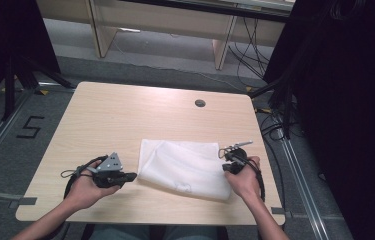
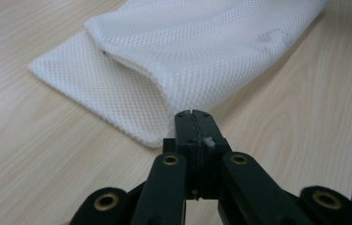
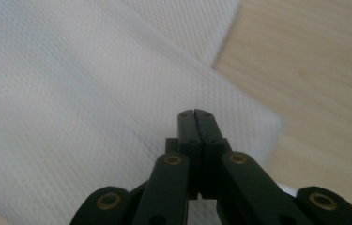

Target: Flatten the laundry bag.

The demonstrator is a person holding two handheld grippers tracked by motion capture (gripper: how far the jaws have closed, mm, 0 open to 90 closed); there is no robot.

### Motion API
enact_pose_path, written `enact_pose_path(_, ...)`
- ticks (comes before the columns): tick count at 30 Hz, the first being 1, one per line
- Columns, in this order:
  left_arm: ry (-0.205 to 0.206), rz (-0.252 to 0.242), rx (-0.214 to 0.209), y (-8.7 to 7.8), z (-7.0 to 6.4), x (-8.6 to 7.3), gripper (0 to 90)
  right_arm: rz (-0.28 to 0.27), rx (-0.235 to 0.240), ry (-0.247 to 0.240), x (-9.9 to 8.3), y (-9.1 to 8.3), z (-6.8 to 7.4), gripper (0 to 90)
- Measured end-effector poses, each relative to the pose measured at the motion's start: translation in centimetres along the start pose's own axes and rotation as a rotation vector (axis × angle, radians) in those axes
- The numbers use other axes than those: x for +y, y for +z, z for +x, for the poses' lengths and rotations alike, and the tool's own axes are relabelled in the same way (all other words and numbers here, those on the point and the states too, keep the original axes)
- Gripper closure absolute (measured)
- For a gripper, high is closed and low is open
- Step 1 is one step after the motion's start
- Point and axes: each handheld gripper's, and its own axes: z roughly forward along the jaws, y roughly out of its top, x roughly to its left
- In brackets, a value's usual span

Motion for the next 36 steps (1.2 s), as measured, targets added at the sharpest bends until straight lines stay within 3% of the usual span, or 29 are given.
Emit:
enact_pose_path(5,0.004,-0.013,-0.004,0.8,-0.4,0.7,89.4,0.024,-0.007,0.033,-2.2,-0.8,-1.4,90.0)
enact_pose_path(6,0.002,-0.009,-0.009,1.1,-0.4,0.9,89.3,0.062,0.0,0.061,-2.9,-0.8,-1.4,90.0)
enact_pose_path(7,0.012,-0.013,-0.009,1.3,-0.4,1.0,89.3,0.06,0.002,0.054,-3.1,-0.6,-1.4,90.0)
enact_pose_path(10,-0.013,-0.023,-0.004,1.9,-0.6,1.4,89.3,0.077,0.0,0.041,-3.2,-0.2,-1.3,90.0)
enact_pose_path(11,-0.023,-0.025,-0.009,2.1,-0.7,1.6,89.3,0.067,0.005,0.042,-3.1,0.1,-1.2,90.0)
enact_pose_path(13,0.003,-0.038,-0.021,2.3,-0.9,2.0,89.3,0.1,0.001,0.033,-2.9,0.7,-0.7,90.0)
enact_pose_path(15,-0.01,-0.038,-0.021,2.3,-1.0,2.1,89.2,0.096,-0.001,0.029,-2.6,1.3,-0.5,90.0)
enact_pose_path(16,0.007,-0.037,-0.017,2.3,-0.9,2.1,89.2,0.096,-0.001,0.029,-2.6,1.3,-0.5,90.0)
enact_pose_path(17,-0.008,-0.038,-0.017,2.4,-1.0,2.0,89.1,0.093,-0.004,-0.012,-2.6,1.5,-0.7,90.0)
enact_pose_path(18,-0.01,-0.028,-0.01,2.5,-0.9,1.9,88.9,0.095,-0.002,0.018,-2.4,1.6,-0.3,90.0)
enact_pose_path(19,0.013,-0.027,-0.01,2.5,-0.7,1.9,88.6,0.106,-0.008,0.024,-2.2,1.8,-0.1,90.0)
enact_pose_path(20,0.0,-0.011,0.002,2.6,-0.6,1.7,88.2,0.109,-0.018,-0.008,-2.1,2.0,0.0,90.0)
enact_pose_path(22,0.021,-0.013,-0.001,2.6,-0.4,1.6,88.2,0.115,-0.026,0.014,-2.0,2.0,0.4,90.0)
enact_pose_path(23,0.013,-0.007,0.006,2.6,-0.4,1.6,88.2,0.11,-0.027,-0.02,-1.9,2.2,0.3,90.0)
enact_pose_path(24,0.002,-0.004,0.011,2.6,-0.4,1.6,88.5,0.104,-0.028,-0.005,-1.8,2.3,0.5,90.0)
enact_pose_path(25,0.021,0.005,0.015,2.5,-0.2,1.6,88.8,0.104,-0.019,-0.017,-1.6,2.4,0.6,90.0)
enact_pose_path(26,-0.001,0.002,0.027,2.5,-0.3,1.6,88.9,0.095,-0.016,-0.027,-1.4,2.5,0.7,90.0)
enact_pose_path(31,0.021,0.002,0.075,1.6,0.3,2.0,89.1,0.087,-0.002,-0.04,-0.6,3.0,1.6,90.0)
enact_pose_path(32,0.0,-0.019,0.07,1.8,0.2,1.9,89.1,0.088,0.007,-0.02,-0.3,3.1,2.1,90.0)
enact_pose_path(33,-0.007,-0.006,0.074,1.7,0.5,1.9,89.1,0.078,0.011,-0.038,0.2,3.5,2.5,90.0)
enact_pose_path(35,-0.002,0.012,0.089,1.6,0.6,1.8,89.1,0.086,0.02,-0.022,0.4,3.5,2.8,90.0)
enact_pose_path(36,0.002,0.019,0.088,1.6,0.8,1.6,89.1,0.07,0.025,-0.046,0.7,3.8,2.9,90.0)
